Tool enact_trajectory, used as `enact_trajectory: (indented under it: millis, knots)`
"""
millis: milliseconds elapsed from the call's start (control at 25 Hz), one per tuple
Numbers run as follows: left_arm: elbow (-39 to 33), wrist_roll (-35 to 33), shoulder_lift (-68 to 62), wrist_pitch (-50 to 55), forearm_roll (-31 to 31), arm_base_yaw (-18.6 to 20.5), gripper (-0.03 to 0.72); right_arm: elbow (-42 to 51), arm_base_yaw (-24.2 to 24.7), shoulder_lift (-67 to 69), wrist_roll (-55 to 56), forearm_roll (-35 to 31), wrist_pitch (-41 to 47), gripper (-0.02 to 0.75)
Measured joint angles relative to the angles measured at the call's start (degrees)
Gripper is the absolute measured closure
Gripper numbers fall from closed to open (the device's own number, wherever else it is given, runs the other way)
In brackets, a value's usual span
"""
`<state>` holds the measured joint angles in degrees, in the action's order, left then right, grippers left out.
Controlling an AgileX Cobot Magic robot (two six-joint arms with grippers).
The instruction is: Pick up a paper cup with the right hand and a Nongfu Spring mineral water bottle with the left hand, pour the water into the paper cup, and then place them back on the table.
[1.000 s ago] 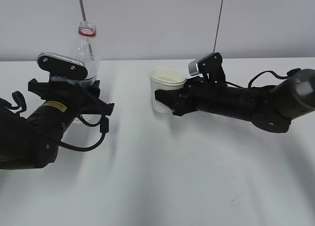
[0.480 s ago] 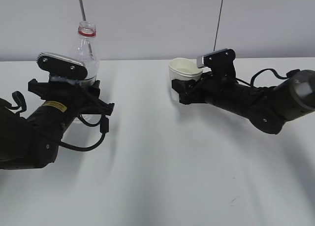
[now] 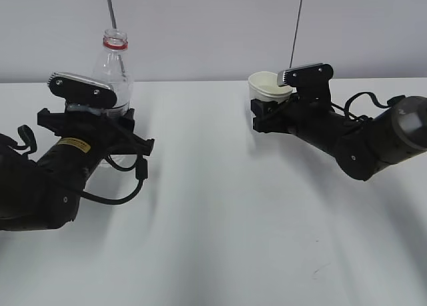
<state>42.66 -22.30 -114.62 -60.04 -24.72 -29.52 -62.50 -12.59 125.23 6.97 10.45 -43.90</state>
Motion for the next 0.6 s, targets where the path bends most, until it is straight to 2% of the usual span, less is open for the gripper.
enact_trajectory:
  millis: [360,600]
  knots:
    - [0.0,0.4,0.0,0.0,-0.1,0.0,0.345,0.0,0.0,2.7,-1.6,-2.4,-0.1,0.26]
    - [0.0,0.4,0.0,0.0,-0.1,0.0,0.345,0.0,0.0,6.4,-1.8,-3.1,-6.7,0.26]
